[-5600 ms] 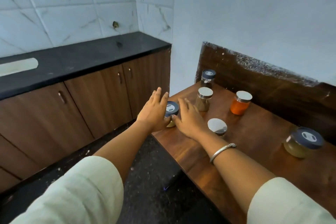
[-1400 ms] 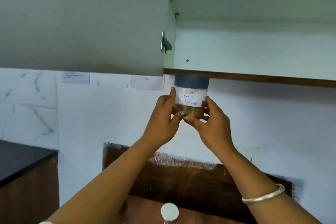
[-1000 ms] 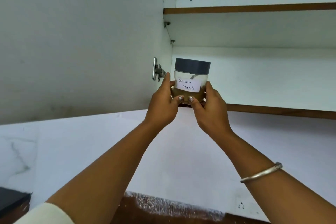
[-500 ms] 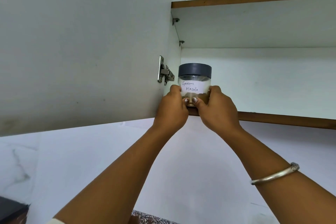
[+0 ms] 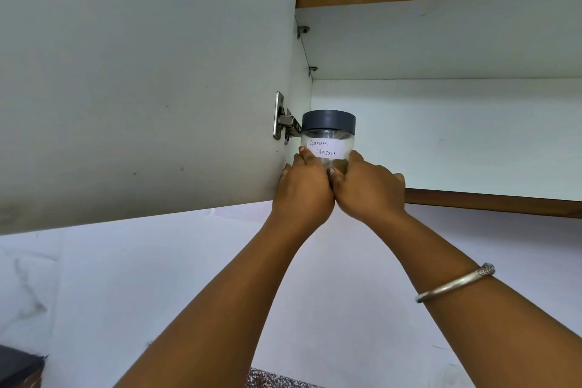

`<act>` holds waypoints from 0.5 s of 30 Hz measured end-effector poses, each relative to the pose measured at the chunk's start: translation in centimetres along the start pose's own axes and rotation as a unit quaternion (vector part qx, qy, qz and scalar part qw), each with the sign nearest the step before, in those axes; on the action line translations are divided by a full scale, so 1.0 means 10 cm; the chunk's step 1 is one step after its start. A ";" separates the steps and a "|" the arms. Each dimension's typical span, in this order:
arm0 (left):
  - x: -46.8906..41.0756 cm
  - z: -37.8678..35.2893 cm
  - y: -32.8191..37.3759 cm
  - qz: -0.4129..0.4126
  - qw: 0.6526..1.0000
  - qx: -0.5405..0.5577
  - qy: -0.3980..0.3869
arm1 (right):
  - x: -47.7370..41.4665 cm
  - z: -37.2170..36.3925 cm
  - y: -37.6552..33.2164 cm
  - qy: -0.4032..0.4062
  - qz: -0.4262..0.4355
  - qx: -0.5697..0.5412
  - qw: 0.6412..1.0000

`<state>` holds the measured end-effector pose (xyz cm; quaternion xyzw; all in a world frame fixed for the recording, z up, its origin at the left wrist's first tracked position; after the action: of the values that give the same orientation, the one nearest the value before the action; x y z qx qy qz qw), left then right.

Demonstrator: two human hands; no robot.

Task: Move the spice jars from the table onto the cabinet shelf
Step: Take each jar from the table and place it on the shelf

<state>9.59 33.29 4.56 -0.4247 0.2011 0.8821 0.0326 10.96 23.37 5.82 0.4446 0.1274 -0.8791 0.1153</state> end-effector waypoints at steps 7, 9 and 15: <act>0.00 -0.02 -0.01 0.023 0.999 0.023 -0.037 | 0.02 -0.05 0.00 -0.071 0.001 0.014 0.997; 0.03 -0.02 -0.01 0.015 0.998 0.035 -0.044 | 0.06 -0.06 0.00 -0.071 0.001 0.001 0.997; 0.36 -0.08 -0.07 -0.095 0.992 -0.019 -0.079 | 0.41 -0.14 -0.10 -0.053 0.092 0.055 0.993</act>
<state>8.09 33.19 1.16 -0.3719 0.1402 0.9092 0.1241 9.35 24.42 1.83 0.4128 0.0307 -0.8928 0.1780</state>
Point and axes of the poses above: each hand's wrist, its own x-axis away from the middle knuckle, its own z-axis out of the back of the hand, y = z × x, the point moved 6 cm from there along -x, towards the middle knuckle, and after that the axes turned 3 degrees about x, right-handed, at the moved point
